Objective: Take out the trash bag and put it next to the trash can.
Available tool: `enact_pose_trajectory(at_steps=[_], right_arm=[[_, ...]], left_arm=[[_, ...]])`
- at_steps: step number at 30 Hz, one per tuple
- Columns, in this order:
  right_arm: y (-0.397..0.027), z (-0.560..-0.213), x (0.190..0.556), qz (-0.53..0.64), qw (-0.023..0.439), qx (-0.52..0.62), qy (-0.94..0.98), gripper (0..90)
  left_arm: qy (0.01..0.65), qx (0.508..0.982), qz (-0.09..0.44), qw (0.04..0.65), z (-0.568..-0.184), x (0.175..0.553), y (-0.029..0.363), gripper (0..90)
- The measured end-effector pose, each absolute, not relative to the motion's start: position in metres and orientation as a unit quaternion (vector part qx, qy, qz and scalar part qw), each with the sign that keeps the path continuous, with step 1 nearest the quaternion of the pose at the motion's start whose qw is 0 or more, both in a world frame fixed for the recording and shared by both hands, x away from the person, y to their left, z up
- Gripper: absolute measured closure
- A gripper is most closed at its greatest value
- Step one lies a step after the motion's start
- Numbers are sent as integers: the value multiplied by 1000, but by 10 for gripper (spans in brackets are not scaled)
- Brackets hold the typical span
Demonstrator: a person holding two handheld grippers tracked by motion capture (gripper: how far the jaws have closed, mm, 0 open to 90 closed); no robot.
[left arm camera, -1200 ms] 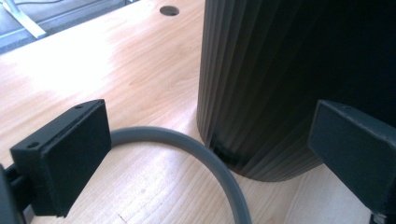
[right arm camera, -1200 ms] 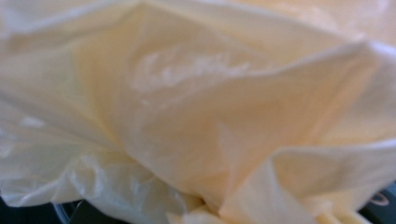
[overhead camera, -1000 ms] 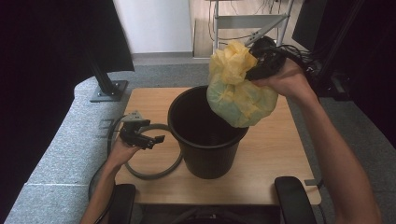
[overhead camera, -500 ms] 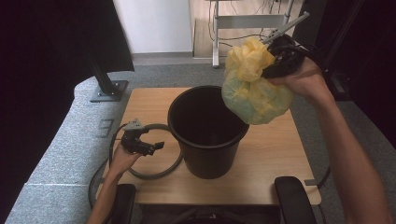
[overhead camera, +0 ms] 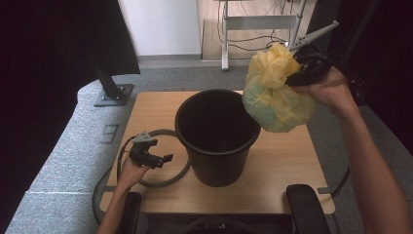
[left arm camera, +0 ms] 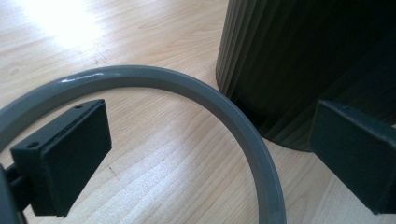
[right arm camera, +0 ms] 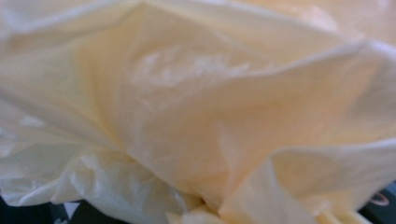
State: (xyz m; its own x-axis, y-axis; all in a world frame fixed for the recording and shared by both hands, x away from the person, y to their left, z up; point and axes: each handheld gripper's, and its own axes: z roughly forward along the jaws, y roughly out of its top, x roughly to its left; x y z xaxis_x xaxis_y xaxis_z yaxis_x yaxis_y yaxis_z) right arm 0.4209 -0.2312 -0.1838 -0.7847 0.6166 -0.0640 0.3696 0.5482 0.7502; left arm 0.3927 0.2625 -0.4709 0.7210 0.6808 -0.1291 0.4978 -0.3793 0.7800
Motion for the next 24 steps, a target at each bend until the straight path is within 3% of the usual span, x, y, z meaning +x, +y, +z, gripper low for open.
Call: enact_pose_trajectory(at_steps=[24], right_arm=[[-266,-253,435,368,180,338,847,791]], left_arm=[[380,824,112,404,-511,387,276,0]])
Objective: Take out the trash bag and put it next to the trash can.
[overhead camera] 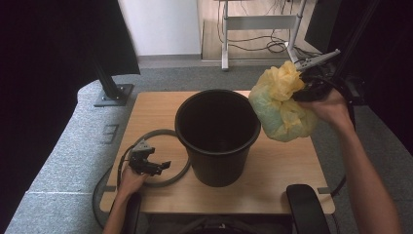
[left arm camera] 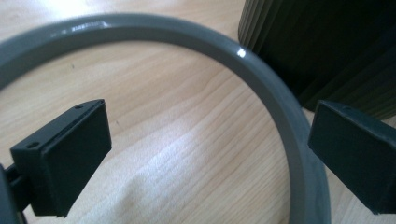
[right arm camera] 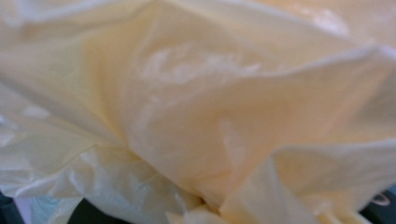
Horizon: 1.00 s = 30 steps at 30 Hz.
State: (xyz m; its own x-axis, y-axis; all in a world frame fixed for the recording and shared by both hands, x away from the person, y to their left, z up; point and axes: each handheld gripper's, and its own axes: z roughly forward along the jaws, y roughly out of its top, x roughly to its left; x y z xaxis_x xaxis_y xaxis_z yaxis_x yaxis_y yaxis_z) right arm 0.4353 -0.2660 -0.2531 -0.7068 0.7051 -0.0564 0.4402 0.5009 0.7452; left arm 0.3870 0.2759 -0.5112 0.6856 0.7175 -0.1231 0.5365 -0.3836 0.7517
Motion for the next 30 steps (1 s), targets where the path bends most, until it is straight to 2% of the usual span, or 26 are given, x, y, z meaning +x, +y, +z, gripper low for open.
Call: enact_pose_trajectory(at_steps=[16,30], right_arm=[[-275,-310,450,339,175,367,848,791],[-269,-377,467,316,175,390,847,786]], left_arm=[[384,831,115,386,-521,384,274,0],[394,837,129,358,-527,385,277,0]])
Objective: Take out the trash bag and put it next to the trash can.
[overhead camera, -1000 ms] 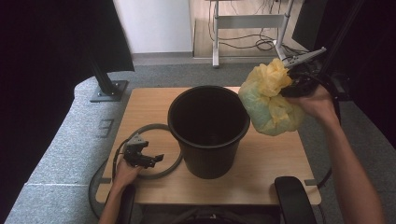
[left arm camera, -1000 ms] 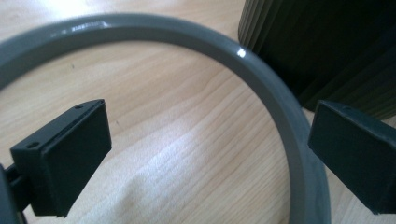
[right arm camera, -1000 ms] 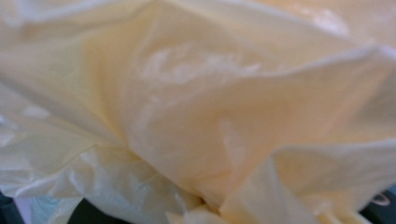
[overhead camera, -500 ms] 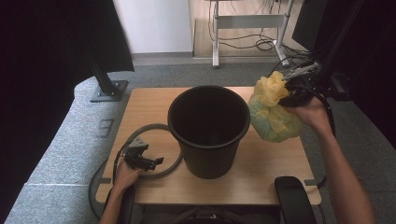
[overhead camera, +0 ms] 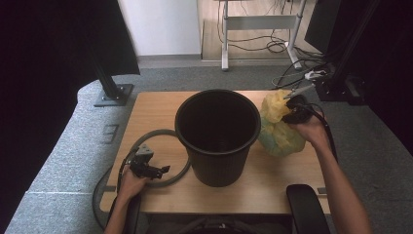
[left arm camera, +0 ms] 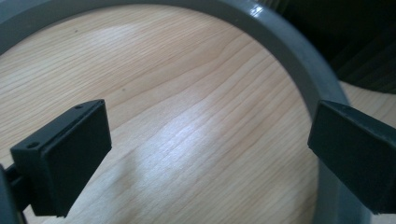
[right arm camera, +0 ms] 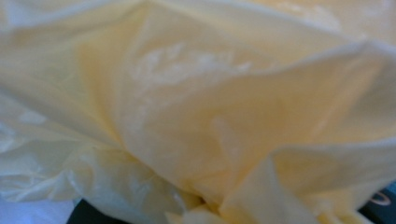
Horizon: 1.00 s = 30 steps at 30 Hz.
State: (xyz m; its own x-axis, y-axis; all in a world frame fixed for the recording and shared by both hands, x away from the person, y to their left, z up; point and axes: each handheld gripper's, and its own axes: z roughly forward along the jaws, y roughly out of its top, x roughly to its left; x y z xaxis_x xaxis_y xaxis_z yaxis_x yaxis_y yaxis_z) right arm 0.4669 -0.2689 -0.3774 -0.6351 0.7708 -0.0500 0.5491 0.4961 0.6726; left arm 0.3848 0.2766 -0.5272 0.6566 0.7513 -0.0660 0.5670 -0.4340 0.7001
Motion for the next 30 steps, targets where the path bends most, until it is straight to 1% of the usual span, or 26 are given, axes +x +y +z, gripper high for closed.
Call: enact_pose_trajectory(at_steps=[10,20,27,30], right_arm=[[-266,-424,475,295,182,407,845,783],[-258,-457,488,292,172,430,837,742],[-248,-474,504,286,173,443,832,681],[-245,-480,513,289,171,454,826,626]], left_arm=[[402,839,127,345,-531,386,279,0],[408,841,127,333,-534,387,279,0],[403,840,123,343,-533,387,279,0],[402,841,120,342,-534,387,279,0]])
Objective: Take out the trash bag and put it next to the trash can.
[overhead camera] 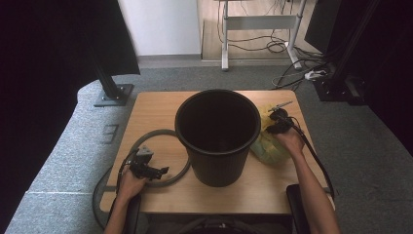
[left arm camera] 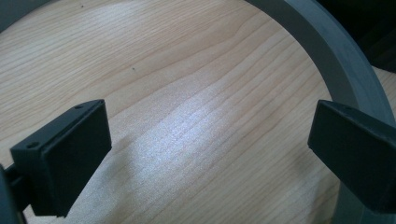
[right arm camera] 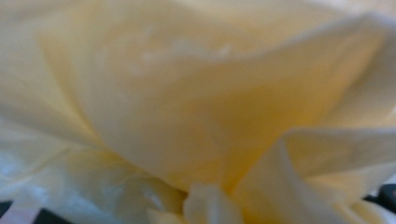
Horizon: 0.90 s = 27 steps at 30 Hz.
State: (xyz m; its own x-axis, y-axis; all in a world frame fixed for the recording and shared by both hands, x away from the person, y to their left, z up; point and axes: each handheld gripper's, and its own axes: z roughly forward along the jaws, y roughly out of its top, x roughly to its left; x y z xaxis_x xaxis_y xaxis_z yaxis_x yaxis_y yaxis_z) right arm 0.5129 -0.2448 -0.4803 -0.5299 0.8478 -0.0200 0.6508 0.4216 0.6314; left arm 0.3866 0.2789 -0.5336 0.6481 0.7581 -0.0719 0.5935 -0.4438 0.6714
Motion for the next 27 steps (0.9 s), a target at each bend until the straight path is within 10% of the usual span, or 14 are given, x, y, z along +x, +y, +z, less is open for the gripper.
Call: enact_pose_trajectory(at_steps=[13,27], right_arm=[[-230,-504,550,273,172,507,799,198],[-236,-458,527,285,176,485,808,138]], left_arm=[[398,844,118,339,-535,386,278,0],[397,843,117,344,-534,386,279,0]])
